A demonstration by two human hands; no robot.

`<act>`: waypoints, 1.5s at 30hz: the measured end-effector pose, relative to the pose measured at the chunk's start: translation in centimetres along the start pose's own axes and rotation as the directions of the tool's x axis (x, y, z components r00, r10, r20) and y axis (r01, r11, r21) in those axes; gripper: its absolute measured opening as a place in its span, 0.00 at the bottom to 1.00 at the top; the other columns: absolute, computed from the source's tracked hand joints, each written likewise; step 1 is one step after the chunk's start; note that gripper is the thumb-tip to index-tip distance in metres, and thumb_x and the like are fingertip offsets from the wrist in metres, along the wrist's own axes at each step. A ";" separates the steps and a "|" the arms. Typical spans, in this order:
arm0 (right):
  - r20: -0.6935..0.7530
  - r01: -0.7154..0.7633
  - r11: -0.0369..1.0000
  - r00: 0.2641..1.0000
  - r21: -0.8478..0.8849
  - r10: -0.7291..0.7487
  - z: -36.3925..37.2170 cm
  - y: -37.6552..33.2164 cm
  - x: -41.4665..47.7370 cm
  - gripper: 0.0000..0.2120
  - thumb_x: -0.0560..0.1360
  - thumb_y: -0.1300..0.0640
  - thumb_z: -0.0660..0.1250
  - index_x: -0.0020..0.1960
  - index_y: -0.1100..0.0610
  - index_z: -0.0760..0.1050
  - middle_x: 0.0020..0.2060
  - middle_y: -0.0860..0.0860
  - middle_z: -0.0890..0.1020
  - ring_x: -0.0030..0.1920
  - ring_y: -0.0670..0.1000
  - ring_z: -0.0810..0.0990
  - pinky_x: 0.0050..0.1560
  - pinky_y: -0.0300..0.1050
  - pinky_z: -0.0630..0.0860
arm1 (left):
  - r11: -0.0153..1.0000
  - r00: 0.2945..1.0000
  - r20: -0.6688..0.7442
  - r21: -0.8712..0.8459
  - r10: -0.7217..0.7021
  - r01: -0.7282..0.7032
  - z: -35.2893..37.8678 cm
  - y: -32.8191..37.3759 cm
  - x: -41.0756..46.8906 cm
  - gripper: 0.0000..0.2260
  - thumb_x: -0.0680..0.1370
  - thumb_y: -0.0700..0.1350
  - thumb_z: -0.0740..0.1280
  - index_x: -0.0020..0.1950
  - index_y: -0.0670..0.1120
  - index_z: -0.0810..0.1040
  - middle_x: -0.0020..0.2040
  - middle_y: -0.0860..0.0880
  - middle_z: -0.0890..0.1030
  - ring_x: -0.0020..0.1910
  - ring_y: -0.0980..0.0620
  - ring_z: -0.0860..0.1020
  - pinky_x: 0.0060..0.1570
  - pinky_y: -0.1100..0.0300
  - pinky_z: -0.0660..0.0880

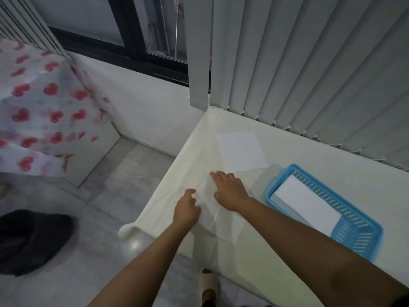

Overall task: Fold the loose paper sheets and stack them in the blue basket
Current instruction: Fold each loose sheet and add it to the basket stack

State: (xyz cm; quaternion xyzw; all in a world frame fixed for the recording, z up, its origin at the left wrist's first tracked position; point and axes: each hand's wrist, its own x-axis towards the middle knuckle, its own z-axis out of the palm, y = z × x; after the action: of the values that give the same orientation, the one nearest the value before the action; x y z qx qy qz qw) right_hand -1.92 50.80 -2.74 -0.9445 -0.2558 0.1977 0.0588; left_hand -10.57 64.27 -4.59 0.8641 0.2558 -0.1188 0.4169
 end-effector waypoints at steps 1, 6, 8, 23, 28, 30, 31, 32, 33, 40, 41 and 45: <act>-0.006 0.009 1.000 1.000 0.014 -0.008 -0.4 -0.1 0.3 0.32 0.76 0.58 0.59 0.77 0.51 0.50 0.77 0.53 0.58 0.71 0.58 0.62 0.69 0.54 0.62 | 0.999 1.000 0.009 0.029 0.020 -0.020 -0.5 0.1 0.2 0.19 0.77 0.40 0.64 0.68 0.48 0.69 0.59 0.46 0.79 0.56 0.44 0.78 0.54 0.55 0.76; -0.020 0.110 0.993 0.994 -0.044 -0.111 -2.6 0.2 1.7 0.26 0.75 0.62 0.57 0.73 0.51 0.63 0.73 0.53 0.66 0.68 0.59 0.65 0.67 0.52 0.64 | 0.937 0.971 -0.007 0.266 0.239 -0.228 -2.8 0.3 0.9 0.14 0.75 0.41 0.62 0.59 0.50 0.76 0.51 0.49 0.82 0.49 0.47 0.78 0.43 0.55 0.77; -0.057 0.132 0.989 0.989 -0.073 -0.136 -3.5 0.2 1.8 0.17 0.76 0.61 0.57 0.62 0.52 0.75 0.61 0.52 0.78 0.60 0.56 0.71 0.59 0.50 0.68 | 0.907 0.951 -0.005 0.305 0.308 -0.292 -3.3 0.5 0.9 0.09 0.75 0.42 0.62 0.51 0.48 0.80 0.46 0.49 0.83 0.45 0.47 0.78 0.39 0.56 0.75; 0.115 0.154 0.942 0.985 -0.297 -0.125 -2.0 4.9 -5.0 0.15 0.75 0.57 0.59 0.58 0.51 0.80 0.55 0.51 0.82 0.60 0.55 0.73 0.68 0.54 0.61 | 0.962 0.968 0.105 0.133 0.226 -0.239 0.2 -0.1 -1.7 0.12 0.79 0.51 0.60 0.55 0.49 0.79 0.53 0.51 0.81 0.53 0.51 0.78 0.54 0.56 0.76; 0.089 0.130 0.922 0.990 -0.366 -0.105 -0.9 4.7 -5.7 0.17 0.77 0.59 0.58 0.64 0.52 0.75 0.62 0.52 0.79 0.63 0.56 0.72 0.70 0.55 0.60 | 0.976 0.989 0.070 0.167 0.127 -0.137 1.3 0.2 -1.7 0.15 0.77 0.48 0.63 0.63 0.50 0.73 0.58 0.49 0.77 0.55 0.48 0.78 0.55 0.56 0.76; 0.061 0.111 0.938 0.994 -0.330 -0.096 -0.6 4.2 -5.5 0.20 0.78 0.58 0.59 0.69 0.50 0.69 0.68 0.52 0.73 0.67 0.56 0.69 0.72 0.55 0.58 | 0.970 0.988 0.096 0.200 0.118 -0.136 1.6 0.3 -1.6 0.17 0.76 0.50 0.64 0.64 0.51 0.70 0.57 0.49 0.78 0.54 0.48 0.78 0.54 0.56 0.76; 0.053 0.103 0.944 0.994 -0.312 -0.090 -0.4 4.0 -5.3 0.22 0.78 0.57 0.60 0.72 0.49 0.66 0.71 0.51 0.69 0.69 0.56 0.67 0.73 0.55 0.57 | 0.967 0.987 0.110 0.216 0.113 -0.135 1.8 0.3 -1.5 0.17 0.76 0.51 0.64 0.64 0.51 0.70 0.56 0.49 0.79 0.54 0.48 0.78 0.53 0.56 0.76; 0.051 0.097 0.946 0.995 -0.309 -0.085 -0.1 3.7 -5.2 0.24 0.79 0.57 0.60 0.74 0.49 0.62 0.74 0.51 0.66 0.72 0.56 0.64 0.74 0.55 0.55 | 0.964 0.987 0.122 0.232 0.107 -0.133 2.0 0.4 -1.4 0.17 0.76 0.51 0.64 0.64 0.51 0.69 0.56 0.49 0.79 0.54 0.48 0.78 0.52 0.56 0.76; 0.053 0.091 0.943 0.996 -0.320 -0.078 0.1 3.4 -5.2 0.27 0.79 0.57 0.61 0.75 0.49 0.58 0.76 0.51 0.62 0.73 0.57 0.61 0.75 0.56 0.53 | 0.959 0.986 0.128 0.248 0.108 -0.137 2.1 0.4 -1.3 0.16 0.76 0.51 0.64 0.63 0.50 0.69 0.55 0.49 0.80 0.53 0.48 0.79 0.50 0.57 0.75; 0.075 -0.052 0.897 0.993 -0.439 0.095 0.9 3.1 -4.7 0.33 0.78 0.56 0.63 0.78 0.52 0.50 0.78 0.54 0.53 0.76 0.61 0.52 0.75 0.62 0.47 | 0.928 0.985 0.120 0.339 0.121 -0.155 2.3 1.0 -0.9 0.07 0.75 0.45 0.61 0.50 0.49 0.75 0.49 0.50 0.79 0.48 0.49 0.77 0.47 0.55 0.75; 0.062 -0.078 0.898 0.991 -0.434 0.116 0.9 3.4 -4.8 0.34 0.78 0.56 0.63 0.77 0.52 0.50 0.78 0.55 0.53 0.76 0.61 0.52 0.75 0.62 0.47 | 0.925 0.984 0.122 0.344 0.127 -0.162 2.3 1.1 -0.9 0.06 0.75 0.44 0.61 0.48 0.48 0.76 0.49 0.50 0.79 0.48 0.49 0.77 0.46 0.55 0.75; -0.024 -0.121 0.948 0.993 -0.294 0.119 0.2 3.5 -5.7 0.30 0.77 0.59 0.62 0.76 0.52 0.55 0.77 0.54 0.57 0.75 0.59 0.57 0.75 0.58 0.53 | 0.910 0.980 0.137 0.371 0.146 -0.188 2.4 1.3 -0.9 0.07 0.75 0.42 0.59 0.44 0.46 0.76 0.46 0.48 0.77 0.45 0.48 0.76 0.41 0.57 0.72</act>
State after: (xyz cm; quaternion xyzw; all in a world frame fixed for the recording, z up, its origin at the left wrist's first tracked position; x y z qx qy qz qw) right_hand -4.92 44.89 -1.67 -0.9571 -0.2243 0.1574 -0.0942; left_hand -10.58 61.36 -4.83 0.9398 0.1303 -0.1761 0.2623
